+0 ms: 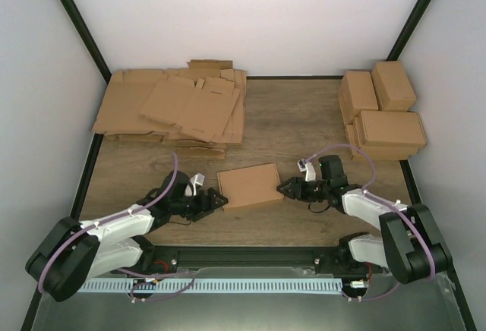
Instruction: Fold the paper box
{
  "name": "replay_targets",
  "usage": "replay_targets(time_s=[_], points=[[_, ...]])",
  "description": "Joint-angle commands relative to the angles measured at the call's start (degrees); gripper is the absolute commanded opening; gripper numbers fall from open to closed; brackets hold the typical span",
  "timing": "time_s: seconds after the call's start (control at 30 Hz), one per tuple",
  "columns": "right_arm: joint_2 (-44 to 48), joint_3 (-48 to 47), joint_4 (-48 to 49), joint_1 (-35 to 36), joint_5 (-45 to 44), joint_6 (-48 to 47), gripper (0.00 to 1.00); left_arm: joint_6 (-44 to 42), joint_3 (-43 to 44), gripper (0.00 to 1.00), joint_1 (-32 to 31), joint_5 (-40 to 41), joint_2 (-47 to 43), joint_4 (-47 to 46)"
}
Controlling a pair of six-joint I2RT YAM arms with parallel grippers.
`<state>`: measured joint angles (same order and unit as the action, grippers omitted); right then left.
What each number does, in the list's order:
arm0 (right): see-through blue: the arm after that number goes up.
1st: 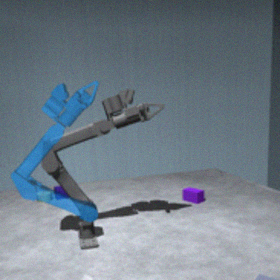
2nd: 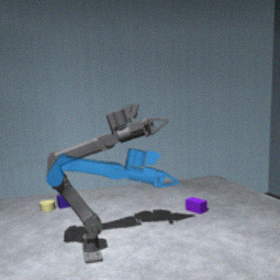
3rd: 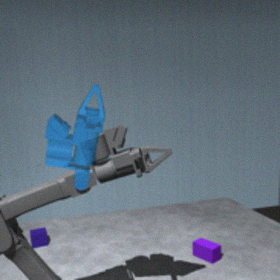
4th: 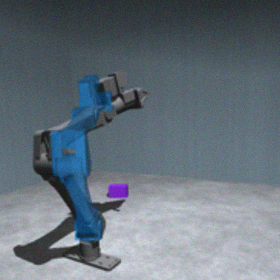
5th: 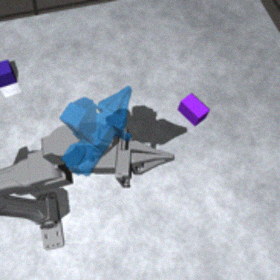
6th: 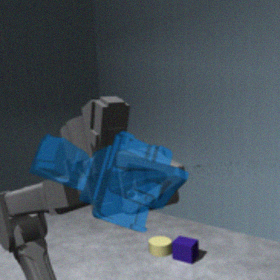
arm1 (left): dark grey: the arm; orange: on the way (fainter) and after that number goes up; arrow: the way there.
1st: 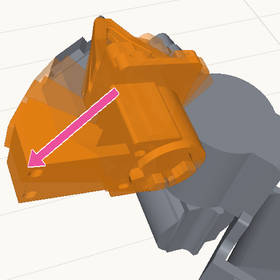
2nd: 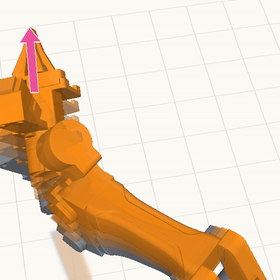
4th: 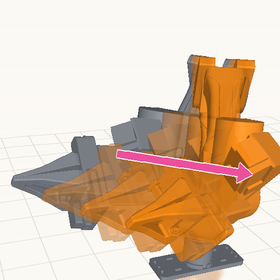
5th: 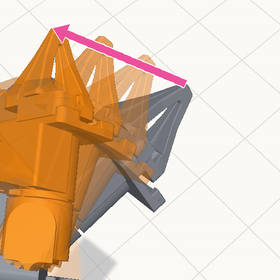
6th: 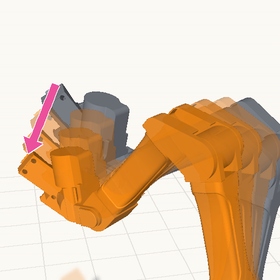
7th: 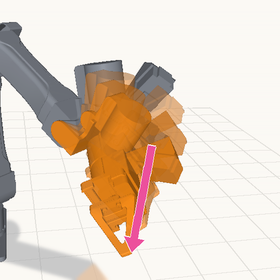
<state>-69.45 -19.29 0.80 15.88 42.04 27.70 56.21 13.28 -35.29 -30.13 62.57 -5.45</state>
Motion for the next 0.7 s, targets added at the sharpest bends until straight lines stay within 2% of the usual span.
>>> replay_targets(time_s=[0.0, 0.2, 0.37, 0.47, 0.67], points=[[-2.6, 1.2, 7.4, -0.6, 2.3, 2.3, 0.5, 2.6, -0.6, 0.88, -0.3, -0.8, 2.4, -7.2], [-7.2, 2.4, 13.7, -0.8, 5.0, 4.3, 0.45, 5.1, -0.6, 0.89, -0.2, -0.1, 0.5, -9.2], [-10.3, 3.6, 18.9, -1.1, 7.1, 6.4, 0.36, 7.5, -2.6, 0.94, -0.2, 0.6, -1.1, -12.4], [-11.3, 4.3, 20.6, -1.7, 7.8, 6.9, 0.29, 9.6, -4.5, 0.95, -0.2, 0.5, -0.4, -16.8], [-12.5, 6.1, 22.5, -4.6, 10.2, 6.2, 0.24, 10.7, -4.9, 0.96, -0.2, 0.3, 1.1, -20.0]])
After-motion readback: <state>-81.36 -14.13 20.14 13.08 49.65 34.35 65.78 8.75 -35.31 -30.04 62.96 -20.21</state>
